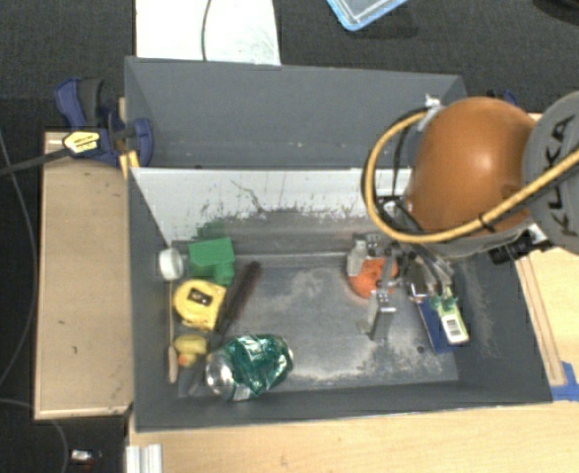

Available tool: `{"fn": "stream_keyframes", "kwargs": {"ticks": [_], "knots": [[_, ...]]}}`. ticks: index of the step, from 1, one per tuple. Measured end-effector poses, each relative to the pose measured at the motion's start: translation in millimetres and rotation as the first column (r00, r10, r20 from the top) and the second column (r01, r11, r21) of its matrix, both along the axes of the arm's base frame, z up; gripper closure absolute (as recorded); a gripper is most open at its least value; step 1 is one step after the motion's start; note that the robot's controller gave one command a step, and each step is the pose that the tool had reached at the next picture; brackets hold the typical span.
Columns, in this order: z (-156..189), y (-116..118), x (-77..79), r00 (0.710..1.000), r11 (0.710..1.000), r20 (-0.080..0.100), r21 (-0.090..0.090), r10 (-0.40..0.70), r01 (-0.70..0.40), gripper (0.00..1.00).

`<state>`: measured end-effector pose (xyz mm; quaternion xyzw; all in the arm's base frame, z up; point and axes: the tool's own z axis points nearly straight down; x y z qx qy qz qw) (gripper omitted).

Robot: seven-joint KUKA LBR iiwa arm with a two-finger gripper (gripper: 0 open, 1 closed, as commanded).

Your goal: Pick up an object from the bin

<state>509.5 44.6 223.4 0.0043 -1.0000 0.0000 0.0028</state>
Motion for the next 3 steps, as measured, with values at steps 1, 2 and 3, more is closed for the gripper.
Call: {"fn": "stream_keyframes", "kwargs": {"ticks": [1,2,3], "knots": [[4,0,1.6,1.0,1.0,0.008,0.001,-0.002,0.002,0.0],[-4,36,23.3,0.997,0.997,0.012,0.001,0.075,-0.075,0.0],[-24,67,36.8,0.939,0.939,0.014,-0.001,0.345,-0.345,0.0]]}}
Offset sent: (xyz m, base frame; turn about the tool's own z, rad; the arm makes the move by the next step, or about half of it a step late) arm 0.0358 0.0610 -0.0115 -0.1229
